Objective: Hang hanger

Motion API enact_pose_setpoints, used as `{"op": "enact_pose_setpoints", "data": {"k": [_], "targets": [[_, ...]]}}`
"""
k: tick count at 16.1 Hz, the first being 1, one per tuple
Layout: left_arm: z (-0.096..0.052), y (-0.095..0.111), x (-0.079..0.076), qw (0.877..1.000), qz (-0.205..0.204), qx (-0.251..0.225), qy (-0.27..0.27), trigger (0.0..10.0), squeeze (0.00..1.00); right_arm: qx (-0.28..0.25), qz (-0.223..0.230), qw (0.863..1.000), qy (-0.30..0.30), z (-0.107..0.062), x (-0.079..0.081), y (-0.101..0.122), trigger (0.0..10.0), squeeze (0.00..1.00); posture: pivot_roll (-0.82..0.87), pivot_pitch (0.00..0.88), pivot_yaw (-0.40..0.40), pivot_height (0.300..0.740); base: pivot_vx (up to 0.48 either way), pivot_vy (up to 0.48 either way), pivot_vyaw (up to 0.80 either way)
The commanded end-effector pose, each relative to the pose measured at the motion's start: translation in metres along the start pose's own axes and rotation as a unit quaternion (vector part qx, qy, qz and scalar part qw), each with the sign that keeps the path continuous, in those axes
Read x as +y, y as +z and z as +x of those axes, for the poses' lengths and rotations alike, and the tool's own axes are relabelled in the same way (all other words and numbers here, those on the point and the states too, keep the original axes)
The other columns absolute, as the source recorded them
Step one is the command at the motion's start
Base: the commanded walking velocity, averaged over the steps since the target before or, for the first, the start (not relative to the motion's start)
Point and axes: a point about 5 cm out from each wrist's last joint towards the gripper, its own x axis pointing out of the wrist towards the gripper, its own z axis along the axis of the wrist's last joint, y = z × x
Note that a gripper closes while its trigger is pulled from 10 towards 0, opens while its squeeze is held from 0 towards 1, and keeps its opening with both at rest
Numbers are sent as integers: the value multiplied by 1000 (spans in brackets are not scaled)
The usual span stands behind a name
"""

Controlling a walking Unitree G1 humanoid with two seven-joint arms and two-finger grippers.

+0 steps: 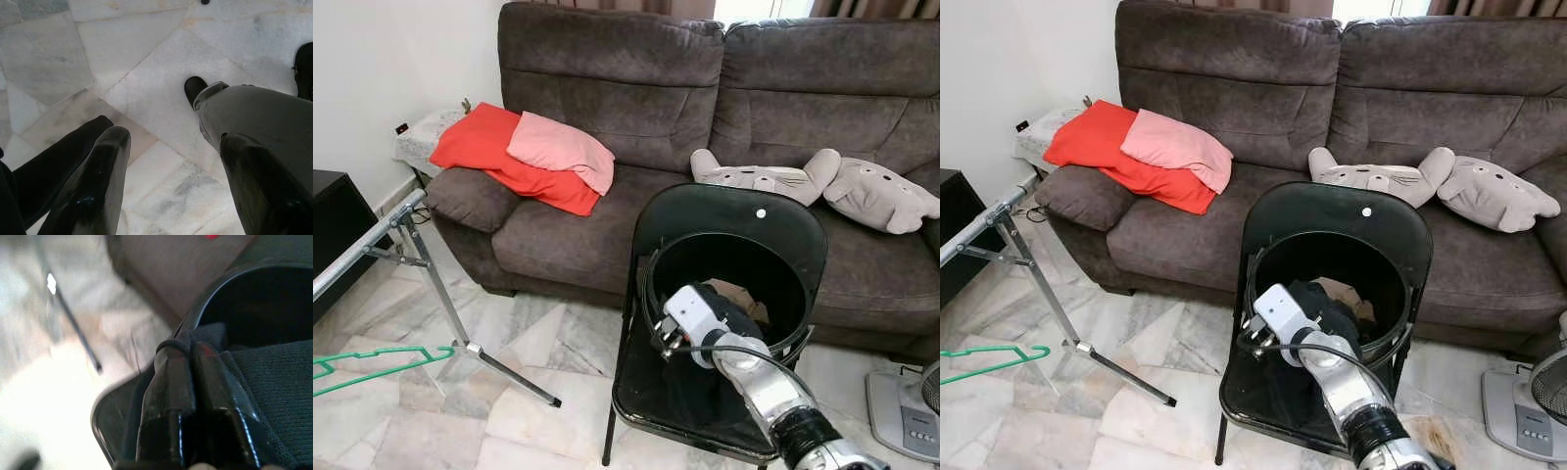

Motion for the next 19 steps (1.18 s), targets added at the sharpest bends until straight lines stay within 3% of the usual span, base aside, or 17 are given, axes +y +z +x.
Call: {"op": "enact_pose_setpoints", "data": {"k": [1,2,3,6,8,9,10,11,12,13,14,19], "targets": [[-1,-6,1,1000,-6,13,3,10000,0,-32,43,998,-20,-3,-3,2,0,0,-4,66,7,740,0,0,0],[-1,-6,1,1000,-6,13,3,10000,0,-46,59,997,-27,-4,-5,3,0,0,-5,66,7,740,0,0,0],[-1,-6,0,1000,-6,13,3,10000,0,-95,135,986,-25,-11,-4,6,0,0,-8,68,6,740,0,0,0],[-1,-6,0,1000,-5,13,2,10000,0,-127,168,977,10,-21,8,7,0,0,-17,66,6,740,0,0,0],[-1,-5,0,1000,-3,13,0,10000,0,-111,152,982,20,-21,15,0,0,0,-24,63,7,740,0,0,0],[-1,-5,-1,1000,-3,12,-1,10000,0,-90,143,985,22,-21,17,-9,1333,0,-21,60,6,740,0,0,0],[-1,-5,-1,1000,-2,12,-1,10000,0,-74,134,988,17,-20,17,-12,6549,0,-20,60,6,740,0,0,0],[-1,-5,-1,1000,-3,12,-1,10000,0,-62,126,990,15,-21,17,-15,10000,0,-18,57,4,740,0,0,0],[-1,-5,-1,1000,-3,12,-1,10000,0,-49,117,992,19,-21,18,-18,10000,0,-17,54,3,740,0,0,0],[-1,-5,-1,1000,-3,12,-1,10000,0,-38,112,993,18,-21,18,-20,10000,443,-18,53,2,740,0,0,0],[-1,-6,-1,1000,-3,13,-1,10000,0,-34,116,993,13,-21,17,-21,10000,1000,-17,51,1,740,0,0,0],[-1,-6,-2,1000,-2,13,-2,10000,0,-68,119,990,-24,-31,5,-10,10000,1000,-24,41,-1,740,0,0,0]]}}
